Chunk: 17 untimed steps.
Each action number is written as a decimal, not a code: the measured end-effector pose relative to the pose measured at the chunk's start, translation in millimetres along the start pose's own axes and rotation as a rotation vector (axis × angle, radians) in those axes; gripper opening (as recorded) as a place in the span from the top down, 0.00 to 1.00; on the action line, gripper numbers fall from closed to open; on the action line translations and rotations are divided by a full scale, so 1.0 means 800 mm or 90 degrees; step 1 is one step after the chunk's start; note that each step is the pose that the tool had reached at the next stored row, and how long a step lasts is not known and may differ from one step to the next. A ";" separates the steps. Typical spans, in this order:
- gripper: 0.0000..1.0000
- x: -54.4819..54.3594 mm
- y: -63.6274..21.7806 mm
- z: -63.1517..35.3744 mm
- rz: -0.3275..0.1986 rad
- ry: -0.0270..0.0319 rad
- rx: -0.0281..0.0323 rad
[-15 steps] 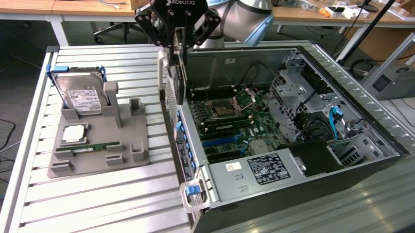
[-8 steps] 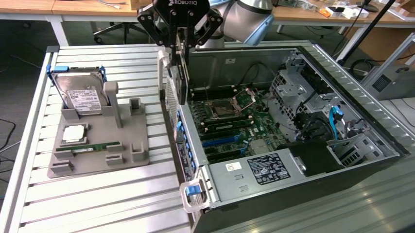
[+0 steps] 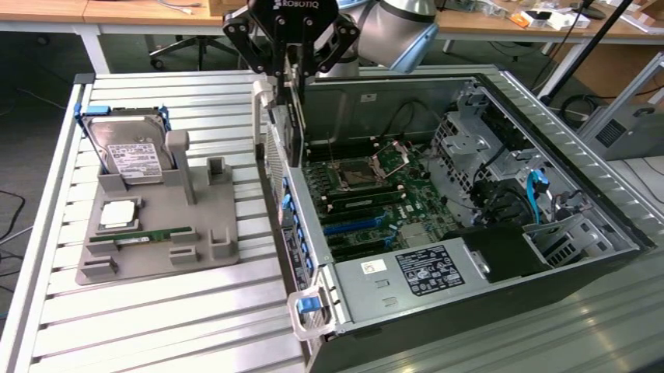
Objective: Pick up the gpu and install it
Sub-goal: 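Pick up the gpu and move the gpu toward the slot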
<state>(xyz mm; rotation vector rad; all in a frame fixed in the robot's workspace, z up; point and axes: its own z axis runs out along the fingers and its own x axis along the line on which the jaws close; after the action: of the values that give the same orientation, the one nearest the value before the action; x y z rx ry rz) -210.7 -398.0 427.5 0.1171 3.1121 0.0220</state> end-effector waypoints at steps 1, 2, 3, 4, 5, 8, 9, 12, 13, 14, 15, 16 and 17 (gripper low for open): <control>0.73 0.000 0.000 0.000 0.000 0.0000 0.0001; 0.73 -0.001 0.000 0.000 0.000 0.0000 0.0001; 0.73 -0.002 0.000 0.000 0.000 0.0000 0.0003; 0.73 -0.002 0.000 0.000 0.000 0.0000 0.0003; 0.73 -0.002 0.000 0.000 0.000 0.0000 0.0004; 0.73 -0.003 0.000 0.000 0.000 0.0000 0.0005; 0.73 -0.004 0.000 0.000 0.000 -0.0001 0.0006; 0.73 -0.005 0.000 0.000 0.000 0.0000 0.0010; 0.73 -0.006 0.000 0.000 0.000 -0.0001 0.0011; 0.73 -0.007 0.001 0.000 0.000 -0.0001 0.0013; 0.73 -0.008 0.001 0.000 0.000 -0.0001 0.0015; 0.73 -0.009 0.001 0.000 0.000 -0.0001 0.0018; 0.73 -0.011 0.001 0.001 0.000 -0.0002 0.0022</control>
<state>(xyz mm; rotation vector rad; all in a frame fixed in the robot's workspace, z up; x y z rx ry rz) -201.9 -398.0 427.2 0.1169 3.1120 0.0166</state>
